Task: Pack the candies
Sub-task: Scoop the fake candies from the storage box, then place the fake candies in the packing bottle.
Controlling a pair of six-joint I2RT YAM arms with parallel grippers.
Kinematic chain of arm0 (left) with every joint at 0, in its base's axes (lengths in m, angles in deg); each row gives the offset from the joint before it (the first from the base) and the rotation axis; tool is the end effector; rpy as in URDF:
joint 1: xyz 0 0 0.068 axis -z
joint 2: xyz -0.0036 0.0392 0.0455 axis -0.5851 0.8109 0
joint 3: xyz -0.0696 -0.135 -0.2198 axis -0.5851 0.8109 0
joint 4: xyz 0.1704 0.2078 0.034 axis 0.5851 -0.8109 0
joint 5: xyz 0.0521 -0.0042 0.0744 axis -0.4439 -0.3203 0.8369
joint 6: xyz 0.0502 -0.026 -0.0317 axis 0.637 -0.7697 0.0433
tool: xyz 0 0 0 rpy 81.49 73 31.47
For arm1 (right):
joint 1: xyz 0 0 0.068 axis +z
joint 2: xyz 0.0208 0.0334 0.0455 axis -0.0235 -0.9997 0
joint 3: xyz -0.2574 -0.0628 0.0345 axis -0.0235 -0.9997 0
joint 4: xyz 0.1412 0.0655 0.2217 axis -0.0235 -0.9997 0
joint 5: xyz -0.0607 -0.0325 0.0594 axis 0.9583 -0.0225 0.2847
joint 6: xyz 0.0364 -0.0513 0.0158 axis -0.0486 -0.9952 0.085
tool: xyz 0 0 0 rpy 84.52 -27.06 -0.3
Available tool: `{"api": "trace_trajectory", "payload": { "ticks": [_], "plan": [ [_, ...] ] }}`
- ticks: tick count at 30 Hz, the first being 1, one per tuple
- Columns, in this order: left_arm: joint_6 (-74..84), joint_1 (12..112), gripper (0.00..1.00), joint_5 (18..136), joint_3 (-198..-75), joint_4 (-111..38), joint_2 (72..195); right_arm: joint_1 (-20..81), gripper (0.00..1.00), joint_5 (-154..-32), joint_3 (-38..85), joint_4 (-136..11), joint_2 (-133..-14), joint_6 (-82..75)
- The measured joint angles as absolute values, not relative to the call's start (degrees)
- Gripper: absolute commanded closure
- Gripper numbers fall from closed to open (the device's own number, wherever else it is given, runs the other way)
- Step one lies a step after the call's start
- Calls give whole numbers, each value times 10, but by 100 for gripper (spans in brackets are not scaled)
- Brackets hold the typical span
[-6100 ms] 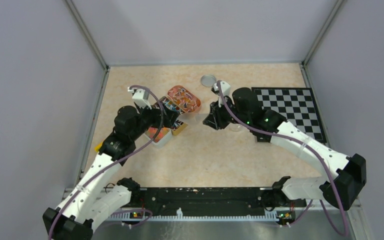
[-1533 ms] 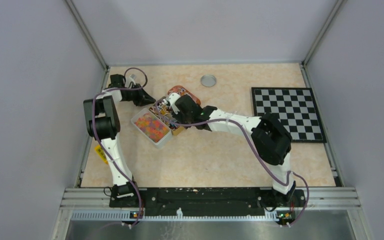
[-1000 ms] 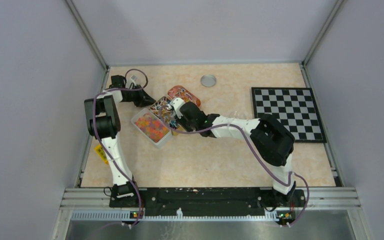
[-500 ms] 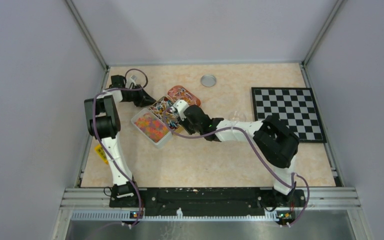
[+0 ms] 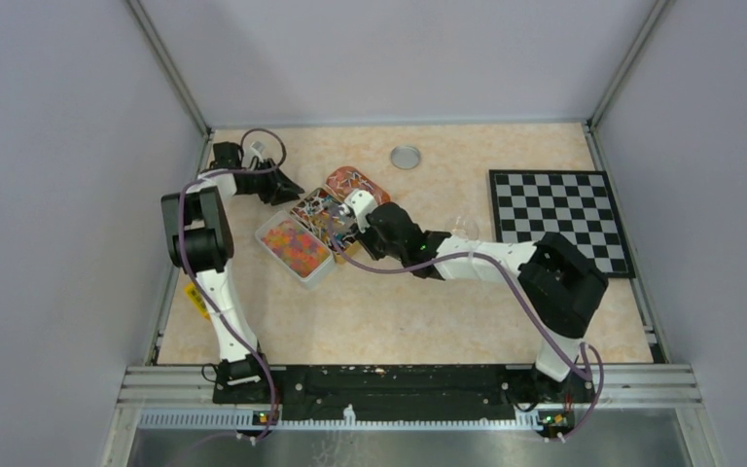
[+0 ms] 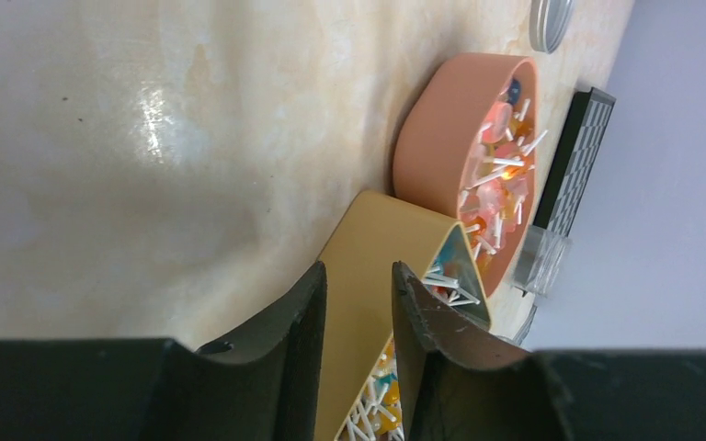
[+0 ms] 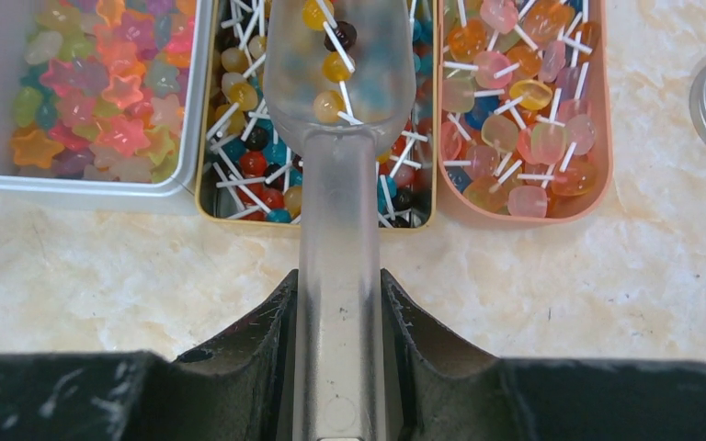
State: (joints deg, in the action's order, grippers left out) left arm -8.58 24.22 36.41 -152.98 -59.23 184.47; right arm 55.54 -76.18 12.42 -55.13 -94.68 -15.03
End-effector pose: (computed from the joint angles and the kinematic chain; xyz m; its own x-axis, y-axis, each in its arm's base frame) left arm 0.4671 0.0568 0.1249 -0.8615 -0.4580 -0.2191 -0.1066 0.5852 -0.8039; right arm 0.2522 0.3362 0.1936 -0.2426 -0.4678 -0.8499 -0.7465 0.6495 -0.1444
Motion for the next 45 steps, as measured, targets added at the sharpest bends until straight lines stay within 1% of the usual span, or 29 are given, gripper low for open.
{"api": "trace_trajectory", "payload": {
  "ticks": [10,18,19,21,23,25,27,32,36,42,45],
  "plan": [
    [-91,242,59,366,-1530,-592,1820,555,100,-778,55,-491,-902,-151],
    [-92,242,48,382,-1530,-593,1786,554,100,-786,-23,-431,-852,-151],
    [-93,242,45,385,-1530,-594,1778,554,100,-787,-32,-422,-842,-151],
    [-91,242,36,391,-1530,-597,1762,554,100,-788,-46,-408,-826,-152],
    [-90,242,24,400,-1530,-601,1743,553,100,-787,-59,-400,-808,-155],
    [-93,243,10,411,-1527,-603,1717,551,100,-787,-71,-393,-788,-158],
    [-92,248,2,420,-1516,-601,1684,550,100,-785,-77,-395,-769,-160],
    [-90,281,1,444,-1477,-602,1583,546,100,-768,-87,-408,-712,-165],
    [-91,331,1,451,-1439,-586,1510,539,100,-746,-89,-454,-653,-165],
    [-86,426,1,474,-1364,-565,1416,536,100,-696,-86,-590,-557,-133],
    [-82,445,1,478,-1311,-555,1365,536,100,-663,-82,-666,-518,-102]
  ]
}}
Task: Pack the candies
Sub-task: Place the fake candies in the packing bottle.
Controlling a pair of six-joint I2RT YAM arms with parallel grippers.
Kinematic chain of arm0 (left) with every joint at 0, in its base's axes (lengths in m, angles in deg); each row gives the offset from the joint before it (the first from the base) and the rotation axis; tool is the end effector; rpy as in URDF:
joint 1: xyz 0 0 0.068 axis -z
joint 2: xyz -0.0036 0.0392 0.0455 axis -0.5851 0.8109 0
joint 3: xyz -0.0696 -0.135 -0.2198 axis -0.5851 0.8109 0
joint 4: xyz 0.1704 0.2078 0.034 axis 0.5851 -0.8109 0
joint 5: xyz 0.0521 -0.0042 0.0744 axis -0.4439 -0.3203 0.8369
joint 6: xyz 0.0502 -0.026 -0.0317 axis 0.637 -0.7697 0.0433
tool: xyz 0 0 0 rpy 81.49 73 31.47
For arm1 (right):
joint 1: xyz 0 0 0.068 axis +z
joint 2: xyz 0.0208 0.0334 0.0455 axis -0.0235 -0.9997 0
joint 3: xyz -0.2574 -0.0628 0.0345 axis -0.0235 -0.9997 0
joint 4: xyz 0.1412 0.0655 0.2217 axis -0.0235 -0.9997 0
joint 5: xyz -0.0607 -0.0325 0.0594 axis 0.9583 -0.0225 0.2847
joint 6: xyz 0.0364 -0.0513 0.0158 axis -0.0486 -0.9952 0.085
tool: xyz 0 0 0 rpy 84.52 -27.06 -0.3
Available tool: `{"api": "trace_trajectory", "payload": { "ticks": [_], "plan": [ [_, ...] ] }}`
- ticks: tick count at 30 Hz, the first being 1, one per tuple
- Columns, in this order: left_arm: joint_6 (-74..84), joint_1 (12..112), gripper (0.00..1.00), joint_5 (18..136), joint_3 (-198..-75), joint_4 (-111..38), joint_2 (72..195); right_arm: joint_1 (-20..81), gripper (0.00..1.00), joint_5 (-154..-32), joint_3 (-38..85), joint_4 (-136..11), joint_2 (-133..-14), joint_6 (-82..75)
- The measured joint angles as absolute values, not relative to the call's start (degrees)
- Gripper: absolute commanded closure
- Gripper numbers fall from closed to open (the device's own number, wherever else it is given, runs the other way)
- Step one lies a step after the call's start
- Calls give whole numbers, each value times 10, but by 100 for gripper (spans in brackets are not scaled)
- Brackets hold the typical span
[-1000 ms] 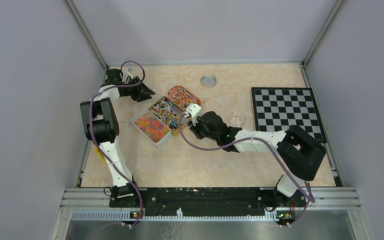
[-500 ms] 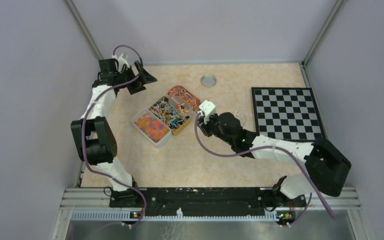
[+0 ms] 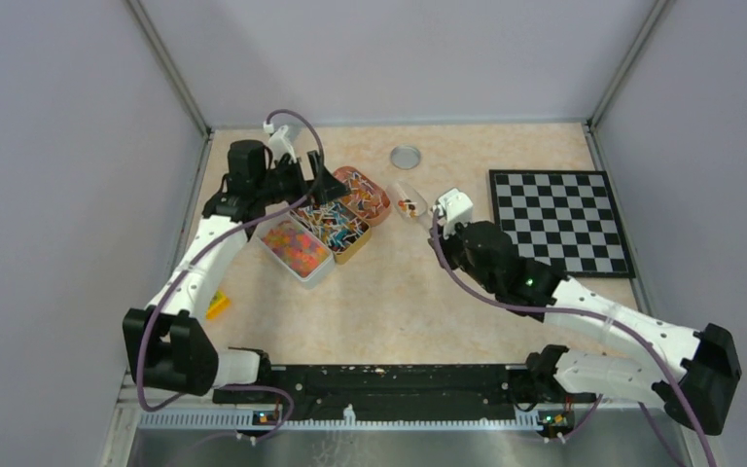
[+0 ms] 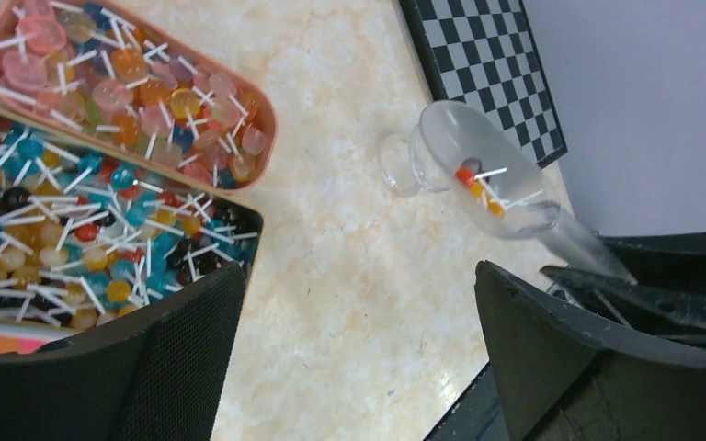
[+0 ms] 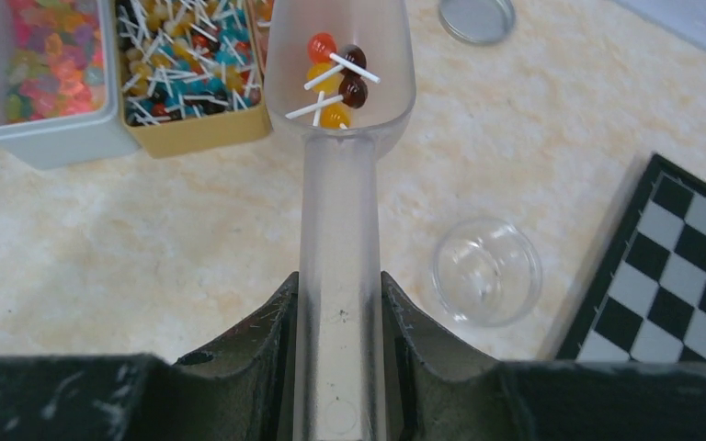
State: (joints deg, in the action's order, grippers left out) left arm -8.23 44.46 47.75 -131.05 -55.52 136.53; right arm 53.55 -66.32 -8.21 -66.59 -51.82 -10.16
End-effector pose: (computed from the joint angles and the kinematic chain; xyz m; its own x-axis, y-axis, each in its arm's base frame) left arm 0.3214 -0.0802 0.3220 -0.6910 -0.2269 -0.6863 0.4035 0.6667 -0.6266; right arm 0.1755 0.1997 0.2839 -0.2144 -0.2655 -0.9400 -0.5640 0.8194 -0.1028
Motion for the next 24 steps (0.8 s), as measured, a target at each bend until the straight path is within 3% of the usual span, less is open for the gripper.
{"api": "trace_trajectory", "payload": {
  "ticks": [10,24],
  "plan": [
    [-57,457,1,519,-1200,-532,1241,534,100,-566,-51,-905,-437,39],
    [-39,476,1,519,-1175,-518,1239,533,100,-538,-8,-1072,-460,133]
  ]
}}
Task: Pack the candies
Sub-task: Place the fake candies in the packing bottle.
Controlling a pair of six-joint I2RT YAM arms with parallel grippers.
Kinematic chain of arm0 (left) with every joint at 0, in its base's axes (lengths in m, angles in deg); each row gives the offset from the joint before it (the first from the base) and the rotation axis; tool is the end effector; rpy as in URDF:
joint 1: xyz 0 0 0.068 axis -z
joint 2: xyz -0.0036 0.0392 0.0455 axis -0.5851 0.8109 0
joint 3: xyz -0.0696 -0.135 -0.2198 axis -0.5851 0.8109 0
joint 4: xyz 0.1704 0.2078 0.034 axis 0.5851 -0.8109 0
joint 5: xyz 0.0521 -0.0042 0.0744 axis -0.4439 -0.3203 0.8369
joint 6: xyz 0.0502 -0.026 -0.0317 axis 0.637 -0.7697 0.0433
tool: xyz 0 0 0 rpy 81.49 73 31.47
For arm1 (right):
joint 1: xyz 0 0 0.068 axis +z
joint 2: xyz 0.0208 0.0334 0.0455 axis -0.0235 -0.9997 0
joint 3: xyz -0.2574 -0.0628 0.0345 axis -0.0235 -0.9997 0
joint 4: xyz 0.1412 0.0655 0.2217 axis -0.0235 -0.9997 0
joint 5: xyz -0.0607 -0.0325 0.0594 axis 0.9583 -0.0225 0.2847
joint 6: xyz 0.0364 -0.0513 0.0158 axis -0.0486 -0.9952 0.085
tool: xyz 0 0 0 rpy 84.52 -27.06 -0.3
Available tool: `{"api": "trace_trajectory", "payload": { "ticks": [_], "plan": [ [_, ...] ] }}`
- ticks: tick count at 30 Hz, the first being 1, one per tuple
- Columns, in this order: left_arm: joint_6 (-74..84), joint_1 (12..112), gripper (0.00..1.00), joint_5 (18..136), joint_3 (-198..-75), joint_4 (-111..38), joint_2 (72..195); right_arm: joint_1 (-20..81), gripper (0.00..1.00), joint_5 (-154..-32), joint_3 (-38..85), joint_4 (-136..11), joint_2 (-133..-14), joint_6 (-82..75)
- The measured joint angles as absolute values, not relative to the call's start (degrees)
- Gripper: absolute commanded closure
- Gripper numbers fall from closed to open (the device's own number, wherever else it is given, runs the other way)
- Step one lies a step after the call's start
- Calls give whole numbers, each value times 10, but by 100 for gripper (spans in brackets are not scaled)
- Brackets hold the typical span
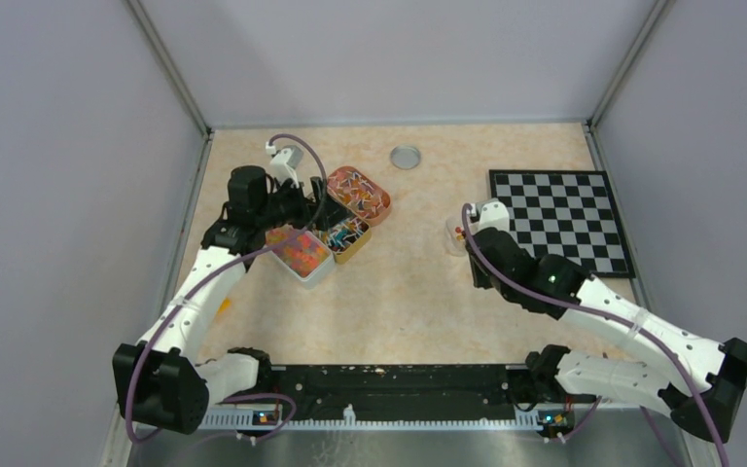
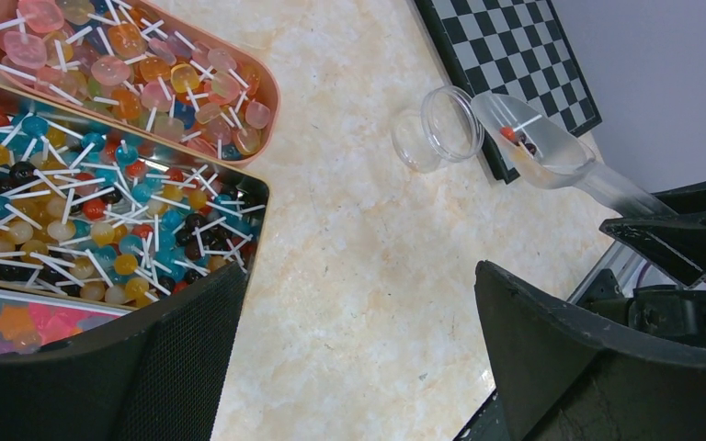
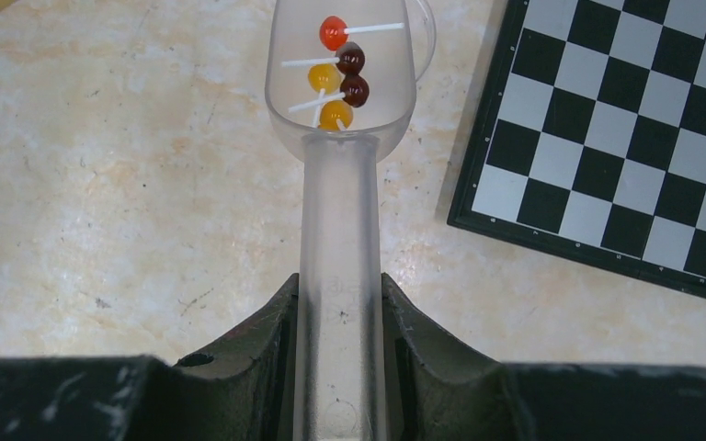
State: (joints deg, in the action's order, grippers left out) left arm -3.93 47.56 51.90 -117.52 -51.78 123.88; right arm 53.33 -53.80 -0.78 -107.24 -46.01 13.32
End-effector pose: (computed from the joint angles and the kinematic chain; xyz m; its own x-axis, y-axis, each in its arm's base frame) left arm 0.2688 -0.0844 0.3045 -0.6158 -0.1660 -0.7702 0.4770 0.6995 -0.5321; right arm 0.1461 0.1442 0.2851 -0.6011 -0.2061 -0.7721 -0.2363 0.9688 -0.0747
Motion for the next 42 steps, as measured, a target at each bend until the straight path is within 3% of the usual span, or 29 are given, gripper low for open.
{"api": "trace_trajectory", "payload": {
  "ticks": [42],
  "plan": [
    [-24,486,1,537,-1173,-522,1239,453,100,-633,80,-1192,-562,131]
  ]
}}
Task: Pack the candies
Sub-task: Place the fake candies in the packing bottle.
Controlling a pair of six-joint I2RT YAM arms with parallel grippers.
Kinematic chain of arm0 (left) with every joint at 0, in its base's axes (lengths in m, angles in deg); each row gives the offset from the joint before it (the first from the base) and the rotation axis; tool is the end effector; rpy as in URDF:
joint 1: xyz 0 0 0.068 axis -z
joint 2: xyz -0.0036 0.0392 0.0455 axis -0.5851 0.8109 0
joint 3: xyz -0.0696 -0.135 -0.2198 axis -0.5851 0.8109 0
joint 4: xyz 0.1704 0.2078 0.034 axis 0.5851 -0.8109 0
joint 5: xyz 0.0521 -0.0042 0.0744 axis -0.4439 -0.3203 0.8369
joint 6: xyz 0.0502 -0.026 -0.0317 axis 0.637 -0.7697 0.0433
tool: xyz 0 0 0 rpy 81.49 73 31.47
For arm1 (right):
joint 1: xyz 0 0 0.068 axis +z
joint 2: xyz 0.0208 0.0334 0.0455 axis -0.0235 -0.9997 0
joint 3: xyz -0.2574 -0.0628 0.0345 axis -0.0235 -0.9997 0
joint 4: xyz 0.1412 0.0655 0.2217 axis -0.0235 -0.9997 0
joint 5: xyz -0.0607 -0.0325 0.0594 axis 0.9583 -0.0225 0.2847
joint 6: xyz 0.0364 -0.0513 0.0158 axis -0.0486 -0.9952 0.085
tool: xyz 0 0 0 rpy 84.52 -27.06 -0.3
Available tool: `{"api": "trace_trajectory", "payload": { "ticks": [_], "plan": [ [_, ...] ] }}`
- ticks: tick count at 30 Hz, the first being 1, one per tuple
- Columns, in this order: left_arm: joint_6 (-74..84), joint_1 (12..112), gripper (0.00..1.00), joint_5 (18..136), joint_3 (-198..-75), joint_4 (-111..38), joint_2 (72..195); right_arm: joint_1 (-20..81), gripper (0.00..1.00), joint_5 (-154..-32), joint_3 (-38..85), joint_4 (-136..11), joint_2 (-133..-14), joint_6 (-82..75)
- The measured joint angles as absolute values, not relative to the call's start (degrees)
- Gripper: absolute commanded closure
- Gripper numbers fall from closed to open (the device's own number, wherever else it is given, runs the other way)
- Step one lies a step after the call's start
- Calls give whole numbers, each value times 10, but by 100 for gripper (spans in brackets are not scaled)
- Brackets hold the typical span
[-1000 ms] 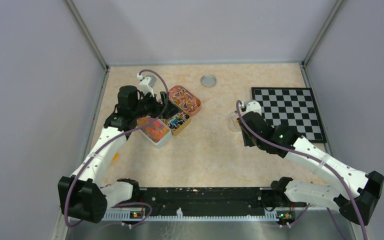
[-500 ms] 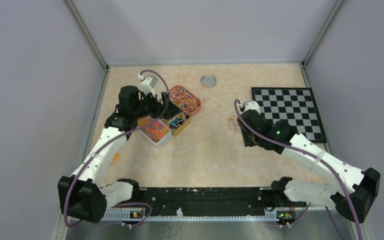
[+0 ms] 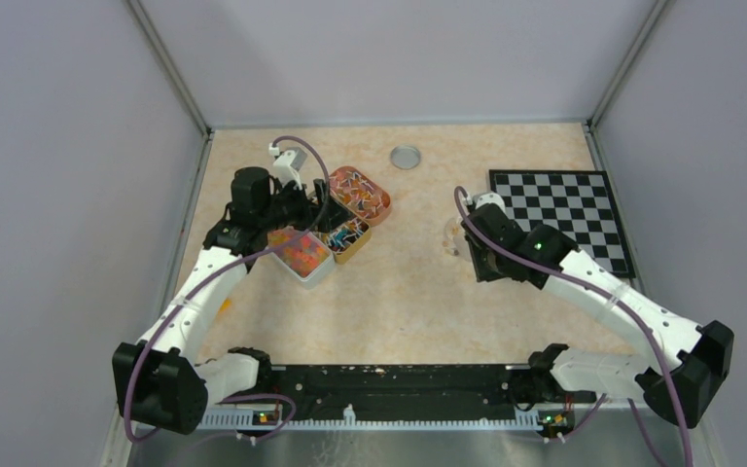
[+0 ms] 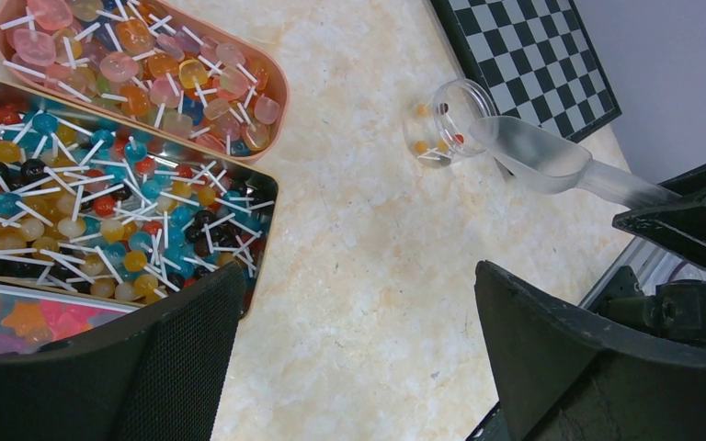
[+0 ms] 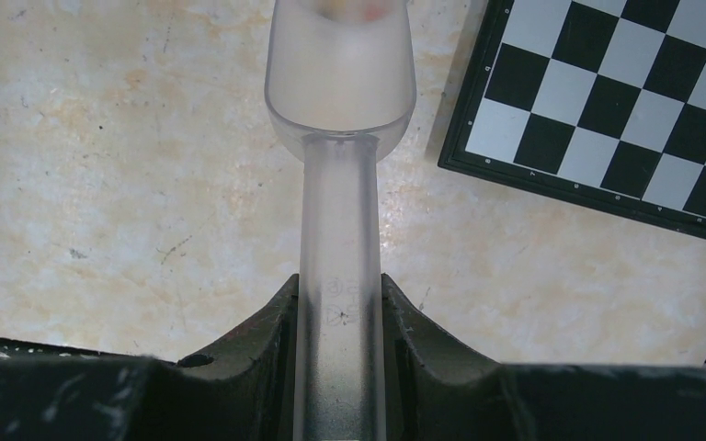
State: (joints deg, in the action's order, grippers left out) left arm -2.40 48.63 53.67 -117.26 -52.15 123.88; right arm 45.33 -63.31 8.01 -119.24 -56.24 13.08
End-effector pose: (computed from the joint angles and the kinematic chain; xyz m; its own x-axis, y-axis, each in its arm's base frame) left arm 0.2677 -0.0882 0.3018 -0.6077 -0.1409 -0.7816 0.4827 0.7159 -0.5044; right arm 0.1740 0.1418 0.2831 -0.7834 -0.2379 -0.5742 -0.2214 0.9701 -0.0999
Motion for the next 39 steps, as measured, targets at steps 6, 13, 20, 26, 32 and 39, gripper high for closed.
{"api": "trace_trajectory", "payload": {
  "ticks": [6,13,20,26,32,39],
  "plan": [
    [-19,487,1,544,-1173,-523,1239,450,100,-635,103,-1206,-565,121],
    [-15,487,1,562,-1173,-528,1239,449,100,-645,121,-1209,-565,87],
    [-16,487,1,598,-1173,-539,1235,449,100,-695,127,-1155,-555,6],
    [-34,487,1,684,-1173,-545,1206,449,100,-754,112,-1041,-520,-55],
    [-77,477,1,804,-1172,-545,1199,463,100,-788,111,-947,-560,-106],
    [-126,410,1,823,-1191,-533,1274,474,100,-794,113,-884,-598,-129]
  ]
}}
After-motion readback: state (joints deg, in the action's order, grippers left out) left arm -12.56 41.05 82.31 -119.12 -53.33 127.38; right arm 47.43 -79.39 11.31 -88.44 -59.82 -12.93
